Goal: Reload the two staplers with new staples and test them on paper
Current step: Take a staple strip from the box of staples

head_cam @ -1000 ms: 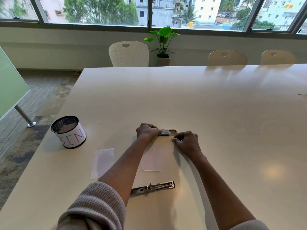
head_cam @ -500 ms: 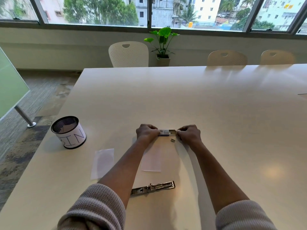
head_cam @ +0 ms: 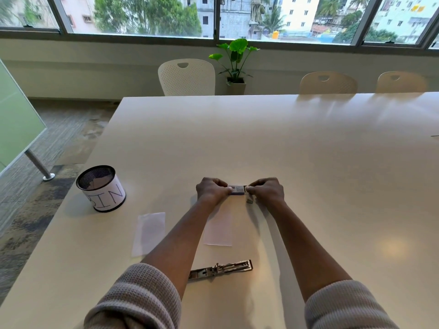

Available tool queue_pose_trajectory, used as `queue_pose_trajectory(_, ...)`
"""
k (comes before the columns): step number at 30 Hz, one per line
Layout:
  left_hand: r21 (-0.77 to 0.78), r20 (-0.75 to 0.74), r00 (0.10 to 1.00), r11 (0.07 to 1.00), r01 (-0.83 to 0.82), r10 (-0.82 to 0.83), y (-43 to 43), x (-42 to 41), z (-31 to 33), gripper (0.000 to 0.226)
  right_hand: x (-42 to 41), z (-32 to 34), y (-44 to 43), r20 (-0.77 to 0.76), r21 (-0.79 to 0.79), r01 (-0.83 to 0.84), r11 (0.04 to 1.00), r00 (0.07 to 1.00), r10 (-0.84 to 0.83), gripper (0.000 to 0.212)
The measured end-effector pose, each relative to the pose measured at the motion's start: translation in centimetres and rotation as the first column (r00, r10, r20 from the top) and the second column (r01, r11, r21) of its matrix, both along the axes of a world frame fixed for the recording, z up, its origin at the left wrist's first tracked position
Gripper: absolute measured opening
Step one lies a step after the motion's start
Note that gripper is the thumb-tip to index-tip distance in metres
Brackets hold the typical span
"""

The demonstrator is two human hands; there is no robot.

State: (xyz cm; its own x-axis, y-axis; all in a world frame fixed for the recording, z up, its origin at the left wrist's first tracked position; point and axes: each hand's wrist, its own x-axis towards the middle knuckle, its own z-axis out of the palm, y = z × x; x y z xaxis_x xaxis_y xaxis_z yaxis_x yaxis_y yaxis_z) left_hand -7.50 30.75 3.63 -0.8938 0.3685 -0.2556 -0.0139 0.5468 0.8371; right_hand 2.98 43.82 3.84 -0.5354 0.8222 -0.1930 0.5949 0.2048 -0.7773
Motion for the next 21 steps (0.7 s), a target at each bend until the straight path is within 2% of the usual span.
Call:
queue_pose_trajectory(9, 0.004, -0.015, 1.0, 1.0, 0.01, -0.01, 0.0, -0.2, -0.5, 0.023, -0.2, -0.1, -0.4, 0.011, -0.001, -0.093, 0.996, 0.996, 0.093, 0.015)
queue_pose_trajectory(14, 0.037, 0.003, 1.0, 0.999, 0.022, -0.022, -0.2, -0.2, -0.6, 0.026, 0.9, -0.6, 0.0, -0.068, 0.002, -0.16, 0.987, 0.985, 0.159, 0.02)
queue_pose_trajectory(18, 0.171, 0.093, 0.995, 0.985, 0.009, -0.026, -1.1, -0.4, -0.7, 0.03, 2.7, -1.3, -0.1, -0.081, 0.119, -0.201, 0.972, 0.974, 0.212, 0.025)
queue_pose_trajectory(21, 0.321, 0.132, 0.991, 0.947, -0.024, -0.02, -2.1, -0.5, -0.1, 0.018, 3.5, -1.8, -0.6, -0.033, 0.257, -0.282, 0.924, 0.953, 0.3, 0.025)
